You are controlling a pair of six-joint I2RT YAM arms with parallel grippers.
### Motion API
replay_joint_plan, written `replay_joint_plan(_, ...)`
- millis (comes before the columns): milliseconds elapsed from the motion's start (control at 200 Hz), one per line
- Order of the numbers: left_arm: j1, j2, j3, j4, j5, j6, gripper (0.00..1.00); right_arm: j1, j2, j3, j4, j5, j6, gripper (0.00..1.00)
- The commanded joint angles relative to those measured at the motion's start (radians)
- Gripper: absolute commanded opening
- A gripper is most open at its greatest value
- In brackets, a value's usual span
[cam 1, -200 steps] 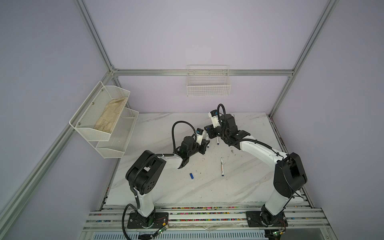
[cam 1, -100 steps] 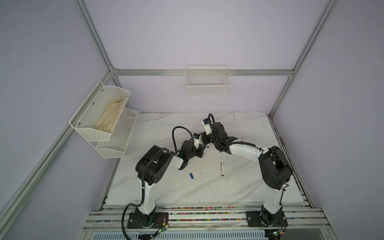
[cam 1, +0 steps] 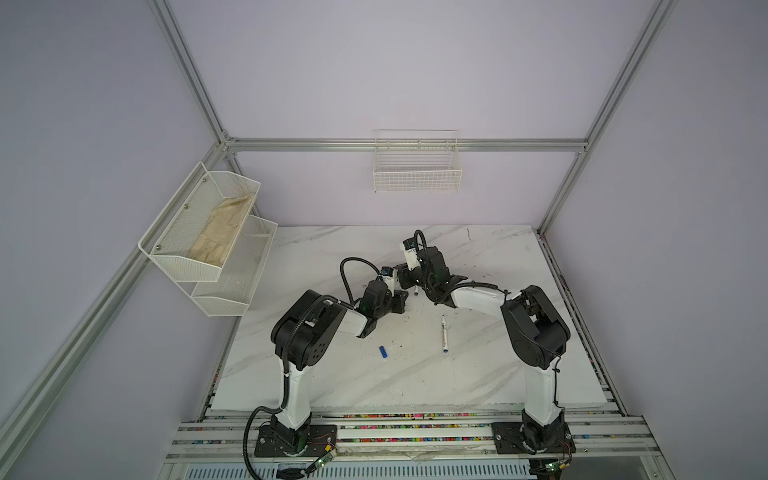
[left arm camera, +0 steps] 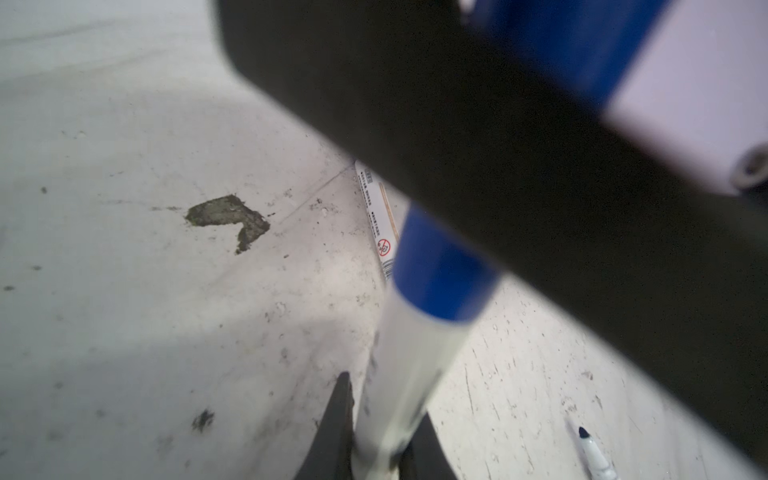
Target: Insert the pens into the pen caps
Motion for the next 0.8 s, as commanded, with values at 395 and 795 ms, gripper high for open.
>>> replay_joint_plan(395, 0.345, -0.152, 0.06, 0.326, -0.126, -0.204, 0.0, -0.127, -0.147, -0.186, -0.6, -0.187, 0.022, 0.0)
replay_joint_plan(795, 0.24, -0.303, -0.018, 0.25, -0.005, -0.142, 0.0, -0.138, -0.227, -0.15, -0.602, -0.254, 0.031, 0.0)
